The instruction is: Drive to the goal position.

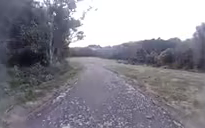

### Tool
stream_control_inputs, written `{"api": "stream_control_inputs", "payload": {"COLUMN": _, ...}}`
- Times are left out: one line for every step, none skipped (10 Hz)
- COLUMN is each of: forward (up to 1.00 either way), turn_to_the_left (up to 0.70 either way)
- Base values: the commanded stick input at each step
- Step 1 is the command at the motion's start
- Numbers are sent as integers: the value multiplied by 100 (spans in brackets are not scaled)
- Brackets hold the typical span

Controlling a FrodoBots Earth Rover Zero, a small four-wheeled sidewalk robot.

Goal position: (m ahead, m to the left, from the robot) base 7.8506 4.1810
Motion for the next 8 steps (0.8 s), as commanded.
{"api": "stream_control_inputs", "payload": {"forward": 70, "turn_to_the_left": 0}}
{"api": "stream_control_inputs", "payload": {"forward": 70, "turn_to_the_left": 0}}
{"api": "stream_control_inputs", "payload": {"forward": 70, "turn_to_the_left": 0}}
{"api": "stream_control_inputs", "payload": {"forward": 70, "turn_to_the_left": 0}}
{"api": "stream_control_inputs", "payload": {"forward": 70, "turn_to_the_left": 0}}
{"api": "stream_control_inputs", "payload": {"forward": 70, "turn_to_the_left": 0}}
{"api": "stream_control_inputs", "payload": {"forward": 70, "turn_to_the_left": 0}}
{"api": "stream_control_inputs", "payload": {"forward": 70, "turn_to_the_left": 0}}
